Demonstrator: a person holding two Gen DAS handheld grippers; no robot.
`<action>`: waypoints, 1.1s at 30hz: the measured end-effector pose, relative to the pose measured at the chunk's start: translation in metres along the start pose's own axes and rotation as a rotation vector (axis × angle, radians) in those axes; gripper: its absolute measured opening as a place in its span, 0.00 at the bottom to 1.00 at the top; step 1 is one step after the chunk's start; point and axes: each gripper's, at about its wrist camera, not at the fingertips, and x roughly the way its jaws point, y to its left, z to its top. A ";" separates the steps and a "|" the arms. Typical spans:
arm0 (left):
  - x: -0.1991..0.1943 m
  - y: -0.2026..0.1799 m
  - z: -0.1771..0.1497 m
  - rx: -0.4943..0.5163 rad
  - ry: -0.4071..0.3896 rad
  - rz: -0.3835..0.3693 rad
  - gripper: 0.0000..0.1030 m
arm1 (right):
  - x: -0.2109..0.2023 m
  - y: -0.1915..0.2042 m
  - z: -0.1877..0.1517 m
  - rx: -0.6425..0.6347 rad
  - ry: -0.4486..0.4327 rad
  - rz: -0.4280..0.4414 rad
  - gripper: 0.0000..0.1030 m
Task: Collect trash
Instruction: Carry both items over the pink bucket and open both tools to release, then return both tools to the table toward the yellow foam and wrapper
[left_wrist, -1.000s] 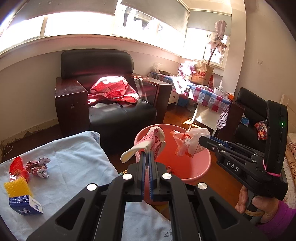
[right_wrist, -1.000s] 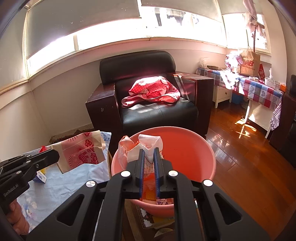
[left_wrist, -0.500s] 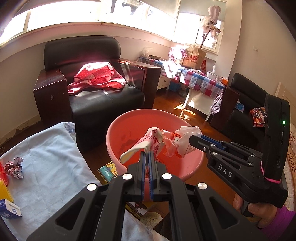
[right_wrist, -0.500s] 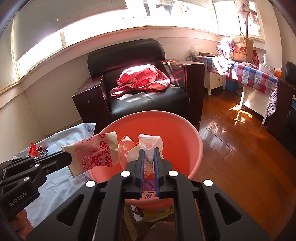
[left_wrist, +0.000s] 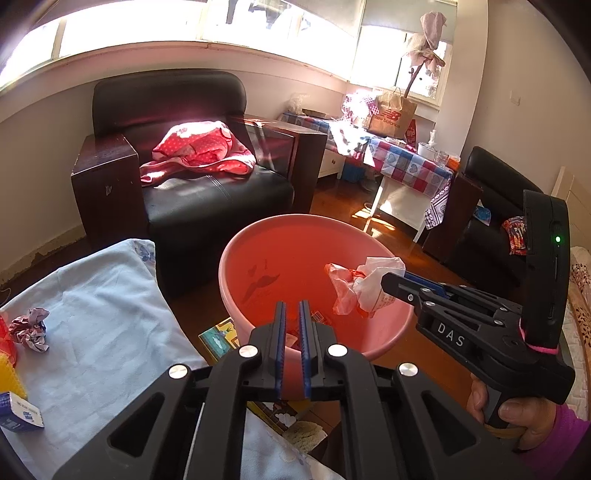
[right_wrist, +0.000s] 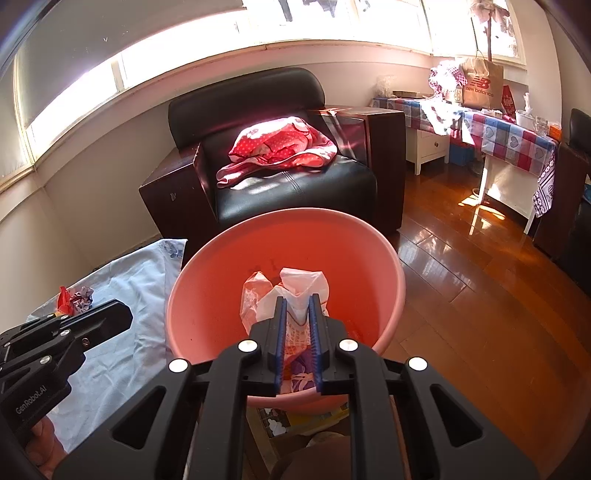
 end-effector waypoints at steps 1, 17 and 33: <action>-0.003 0.001 0.000 -0.001 -0.005 0.001 0.12 | 0.000 0.000 0.000 -0.001 0.001 -0.002 0.13; -0.048 0.009 -0.015 0.023 -0.073 0.043 0.47 | -0.009 0.018 0.003 0.005 0.000 0.036 0.13; -0.107 0.072 -0.059 -0.095 -0.099 0.196 0.48 | -0.014 0.115 -0.020 -0.101 0.035 0.219 0.13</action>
